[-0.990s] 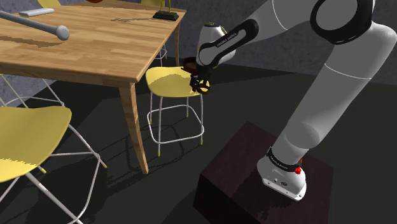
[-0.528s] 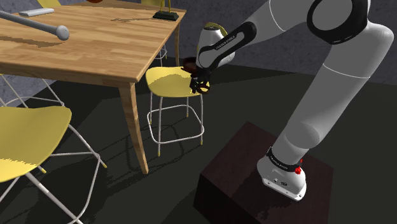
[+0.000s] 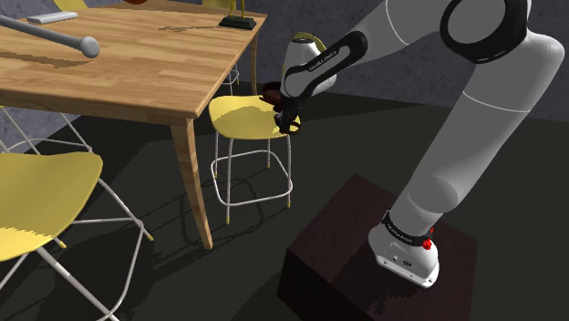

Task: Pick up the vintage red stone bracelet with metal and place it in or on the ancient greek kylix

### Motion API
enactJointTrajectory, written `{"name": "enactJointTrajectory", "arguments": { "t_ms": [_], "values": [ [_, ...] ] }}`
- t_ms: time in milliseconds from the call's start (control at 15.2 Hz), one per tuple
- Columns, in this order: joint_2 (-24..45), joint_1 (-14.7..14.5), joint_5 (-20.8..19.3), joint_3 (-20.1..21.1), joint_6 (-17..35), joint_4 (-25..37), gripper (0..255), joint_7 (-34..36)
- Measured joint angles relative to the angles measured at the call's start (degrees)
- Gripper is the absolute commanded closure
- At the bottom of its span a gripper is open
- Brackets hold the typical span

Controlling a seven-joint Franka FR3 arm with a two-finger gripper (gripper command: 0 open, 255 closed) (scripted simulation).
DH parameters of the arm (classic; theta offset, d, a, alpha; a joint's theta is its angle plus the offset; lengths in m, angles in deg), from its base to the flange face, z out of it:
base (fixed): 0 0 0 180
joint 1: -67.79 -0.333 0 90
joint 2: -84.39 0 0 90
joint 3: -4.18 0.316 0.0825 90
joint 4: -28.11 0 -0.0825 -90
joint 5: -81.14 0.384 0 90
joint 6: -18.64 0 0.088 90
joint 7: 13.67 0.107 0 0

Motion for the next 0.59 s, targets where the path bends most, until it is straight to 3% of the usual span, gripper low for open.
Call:
{"name": "enactJointTrajectory", "arguments": {
  "t_ms": [594],
  "values": [
    [-1.6,0.1,0.1,-0.1,-2.3,0.7,255,-0.1]
  ]
}}
